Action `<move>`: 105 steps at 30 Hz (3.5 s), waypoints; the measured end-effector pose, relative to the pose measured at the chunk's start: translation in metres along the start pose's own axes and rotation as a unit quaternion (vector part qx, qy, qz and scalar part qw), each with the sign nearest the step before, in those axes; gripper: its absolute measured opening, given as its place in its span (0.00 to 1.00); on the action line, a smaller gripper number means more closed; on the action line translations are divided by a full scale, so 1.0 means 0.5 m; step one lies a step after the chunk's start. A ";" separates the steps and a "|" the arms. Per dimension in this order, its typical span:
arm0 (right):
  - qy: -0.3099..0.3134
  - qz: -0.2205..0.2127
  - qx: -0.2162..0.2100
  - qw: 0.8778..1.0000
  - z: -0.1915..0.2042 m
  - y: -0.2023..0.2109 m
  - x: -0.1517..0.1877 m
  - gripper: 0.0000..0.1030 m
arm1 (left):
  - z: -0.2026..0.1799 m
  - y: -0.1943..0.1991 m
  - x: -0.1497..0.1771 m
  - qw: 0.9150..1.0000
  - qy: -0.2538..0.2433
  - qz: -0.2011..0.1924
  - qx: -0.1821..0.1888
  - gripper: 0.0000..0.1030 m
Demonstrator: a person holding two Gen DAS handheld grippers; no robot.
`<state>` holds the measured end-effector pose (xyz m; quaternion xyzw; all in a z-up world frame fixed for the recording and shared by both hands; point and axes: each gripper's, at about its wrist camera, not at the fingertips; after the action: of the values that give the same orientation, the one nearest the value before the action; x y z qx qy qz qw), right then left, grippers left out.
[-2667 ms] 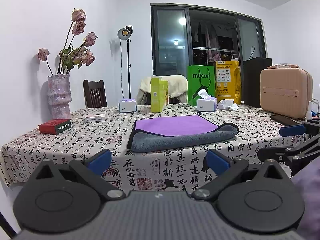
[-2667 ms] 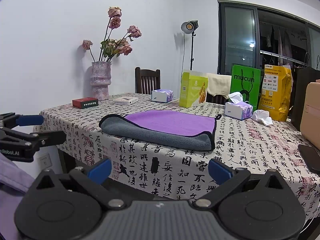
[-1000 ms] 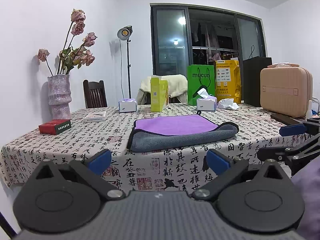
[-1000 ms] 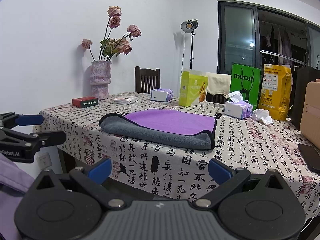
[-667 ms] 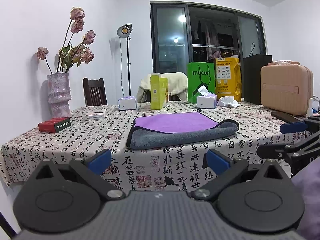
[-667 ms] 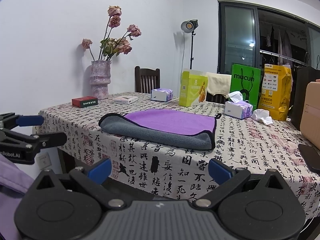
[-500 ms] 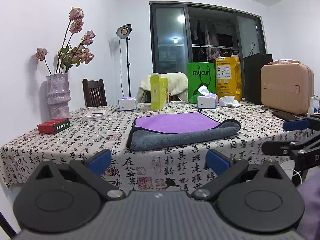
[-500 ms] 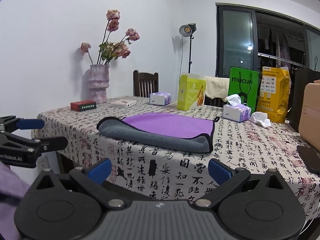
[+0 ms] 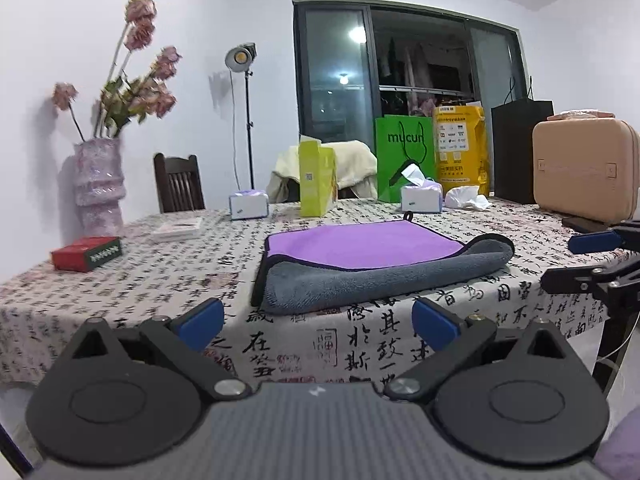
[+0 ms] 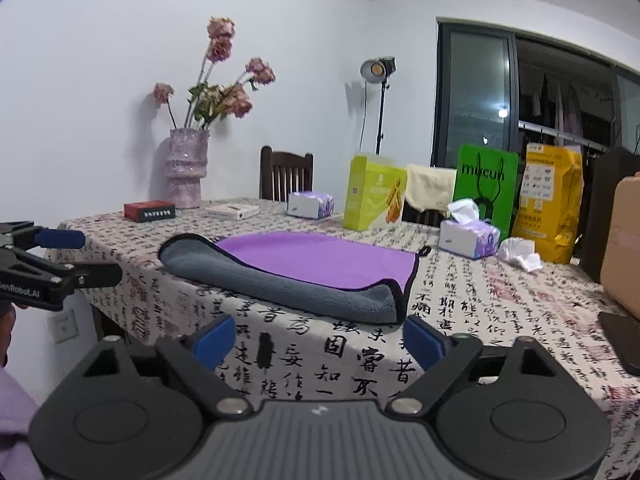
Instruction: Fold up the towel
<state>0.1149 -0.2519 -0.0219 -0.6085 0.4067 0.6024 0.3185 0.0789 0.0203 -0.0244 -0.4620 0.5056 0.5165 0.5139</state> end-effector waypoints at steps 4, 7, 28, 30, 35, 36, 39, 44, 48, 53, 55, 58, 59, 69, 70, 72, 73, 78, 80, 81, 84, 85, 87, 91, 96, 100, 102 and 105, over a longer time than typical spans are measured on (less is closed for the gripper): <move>0.002 0.010 -0.009 1.000 -0.020 -0.052 0.000 0.74 | 0.022 -0.052 -0.001 1.000 0.010 0.007 0.017 0.77; 0.005 0.012 -0.011 1.000 -0.038 -0.087 -0.001 0.69 | 0.034 -0.088 -0.005 1.000 0.002 0.007 0.009 0.72; -0.066 0.100 -0.064 0.991 -0.161 -0.271 0.001 0.15 | 0.108 -0.275 -0.014 0.987 0.060 0.145 0.030 0.15; -0.059 0.096 -0.072 0.991 -0.155 -0.268 0.000 0.04 | 0.107 -0.274 -0.015 0.987 0.054 0.145 0.031 0.09; -0.048 0.098 -0.062 0.992 -0.146 -0.271 0.002 0.04 | 0.096 -0.274 -0.019 0.988 0.039 0.146 0.029 0.05; -0.048 0.100 -0.063 0.992 -0.146 -0.273 0.000 0.04 | 0.094 -0.275 -0.021 0.988 0.036 0.146 0.028 0.05; -0.058 0.102 -0.057 0.992 -0.153 -0.276 -0.007 0.04 | 0.092 -0.277 -0.031 0.989 0.031 0.139 0.026 0.05; -0.054 0.094 -0.057 0.992 -0.158 -0.286 -0.027 0.04 | 0.094 -0.296 -0.052 0.991 0.024 0.130 0.022 0.05; -0.051 0.087 -0.053 0.993 -0.166 -0.305 -0.043 0.04 | 0.097 -0.321 -0.066 0.992 0.023 0.127 0.017 0.05; -0.043 0.086 -0.050 0.994 -0.180 -0.344 -0.060 0.04 | 0.100 -0.361 -0.083 0.992 0.019 0.121 0.018 0.05; -0.043 0.085 -0.049 0.994 -0.187 -0.360 -0.067 0.04 | 0.105 -0.382 -0.091 0.992 0.016 0.122 0.017 0.05; -0.046 0.084 -0.047 0.994 -0.201 -0.388 -0.078 0.04 | 0.112 -0.415 -0.100 0.992 0.012 0.121 0.016 0.05; -0.047 0.084 -0.047 0.994 -0.206 -0.399 -0.082 0.04 | 0.114 -0.426 -0.104 0.993 0.010 0.120 0.016 0.05; -0.069 0.099 -0.041 0.992 -0.256 -0.517 -0.105 0.04 | 0.146 -0.564 -0.132 0.991 0.016 0.133 0.024 0.05; -0.072 0.101 -0.040 0.991 -0.261 -0.529 -0.106 0.04 | 0.151 -0.579 -0.132 0.990 0.018 0.137 0.025 0.05; -0.084 0.108 -0.039 0.990 -0.274 -0.555 -0.107 0.04 | 0.157 -0.611 -0.133 0.989 0.024 0.145 0.028 0.05; -0.089 0.110 -0.039 0.989 -0.280 -0.567 -0.108 0.04 | 0.160 -0.623 -0.132 0.988 0.026 0.149 0.028 0.05; -0.105 0.122 -0.033 0.986 -0.305 -0.621 -0.110 0.04 | 0.169 -0.686 -0.126 0.985 0.031 0.168 0.033 0.05; -0.111 0.128 -0.032 0.985 -0.314 -0.645 -0.110 0.04 | 0.174 -0.712 -0.123 0.983 0.034 0.178 0.034 0.05; -0.115 0.131 -0.032 0.984 -0.319 -0.657 -0.110 0.04 | 0.177 -0.724 -0.120 0.982 0.037 0.184 0.034 0.05; -0.120 0.138 -0.031 0.983 -0.329 -0.689 -0.106 0.04 | 0.188 -0.757 -0.112 0.978 0.045 0.200 0.033 0.05; -0.121 0.141 -0.030 0.982 -0.331 -0.700 -0.104 0.04 | 0.192 -0.768 -0.110 0.977 0.049 0.206 0.034 0.05; -0.120 0.145 -0.028 0.982 -0.333 -0.719 -0.100 0.04 | 0.197 -0.784 -0.106 0.976 0.052 0.211 0.034 0.05; -0.120 0.154 -0.023 0.980 -0.336 -0.751 -0.088 0.04 | 0.208 -0.811 -0.097 0.973 0.058 0.219 0.034 0.05; -0.127 0.161 -0.018 0.979 -0.345 -0.774 -0.076 0.04 | 0.214 -0.832 -0.090 0.972 0.061 0.225 0.037 0.05; -0.129 0.165 -0.012 0.978 -0.350 -0.785 -0.068 0.04 | 0.214 -0.848 -0.080 0.969 0.061 0.236 0.037 0.07; -0.130 0.168 -0.008 0.977 -0.352 -0.791 -0.064 0.05 | 0.216 -0.853 -0.075 0.968 0.058 0.241 0.031 0.09; -0.128 0.173 0.002 0.977 -0.353 -0.795 -0.061 0.14 | 0.218 -0.846 -0.079 0.969 0.054 0.238 0.029 0.11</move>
<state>0.5493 -0.2180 -0.0197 -0.4462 0.4624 0.7207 0.2603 0.5077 0.1095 0.0017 -0.3408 0.6425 0.5836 0.3613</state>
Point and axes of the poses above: each gripper's, at about its wrist camera, not at the fingertips, and y roughly against the way its jaws point, z to its left, x to its underside, and after that the axes turned 11 degrees about -z, right-handed
